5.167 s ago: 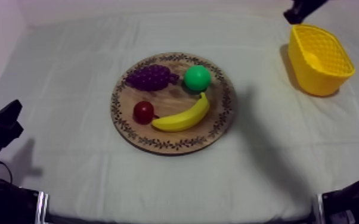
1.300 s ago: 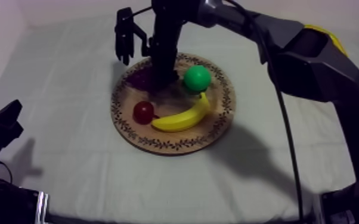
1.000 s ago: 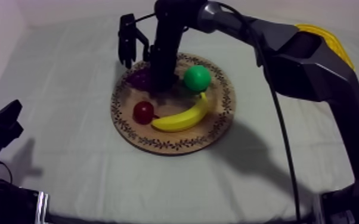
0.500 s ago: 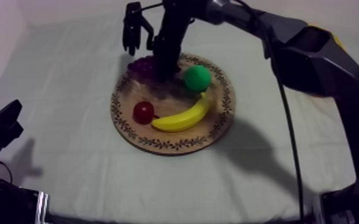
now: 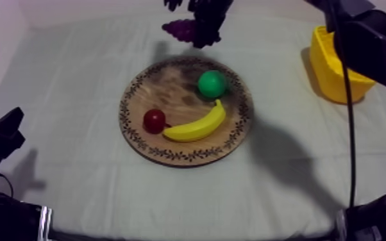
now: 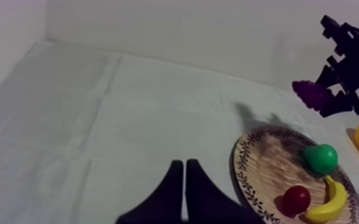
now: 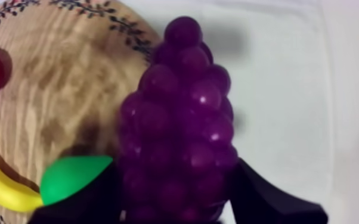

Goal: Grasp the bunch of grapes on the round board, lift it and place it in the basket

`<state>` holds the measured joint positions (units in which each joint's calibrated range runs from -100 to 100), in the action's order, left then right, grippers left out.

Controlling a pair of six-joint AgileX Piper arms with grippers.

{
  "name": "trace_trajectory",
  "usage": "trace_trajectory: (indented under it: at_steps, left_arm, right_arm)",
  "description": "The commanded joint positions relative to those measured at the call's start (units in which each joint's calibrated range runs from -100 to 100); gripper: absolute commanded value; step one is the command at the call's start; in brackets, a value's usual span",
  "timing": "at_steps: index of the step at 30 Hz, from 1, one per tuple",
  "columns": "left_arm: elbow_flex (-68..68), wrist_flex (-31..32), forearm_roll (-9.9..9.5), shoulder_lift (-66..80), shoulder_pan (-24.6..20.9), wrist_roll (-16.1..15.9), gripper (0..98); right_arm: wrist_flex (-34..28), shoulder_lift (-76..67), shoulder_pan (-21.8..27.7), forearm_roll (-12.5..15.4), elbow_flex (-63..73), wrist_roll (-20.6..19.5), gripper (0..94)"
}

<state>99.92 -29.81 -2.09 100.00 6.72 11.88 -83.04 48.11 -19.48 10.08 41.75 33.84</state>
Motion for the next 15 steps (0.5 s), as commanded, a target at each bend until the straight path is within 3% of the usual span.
trace_trajectory:
  at_steps: [1, 15]
  left_arm:
    - [-0.03, -0.02, 0.02, 0.0, -0.03, 0.01, 0.1]
    - [-0.03, -0.02, 0.02, 0.0, -0.03, 0.01, 0.1]
  right_arm:
    - [0.61, -2.46, 0.9, -0.15, -1.41, -0.72, 20.4]
    - [11.48, -19.67, 8.18, -2.57, -21.51, -6.43, 19.8]
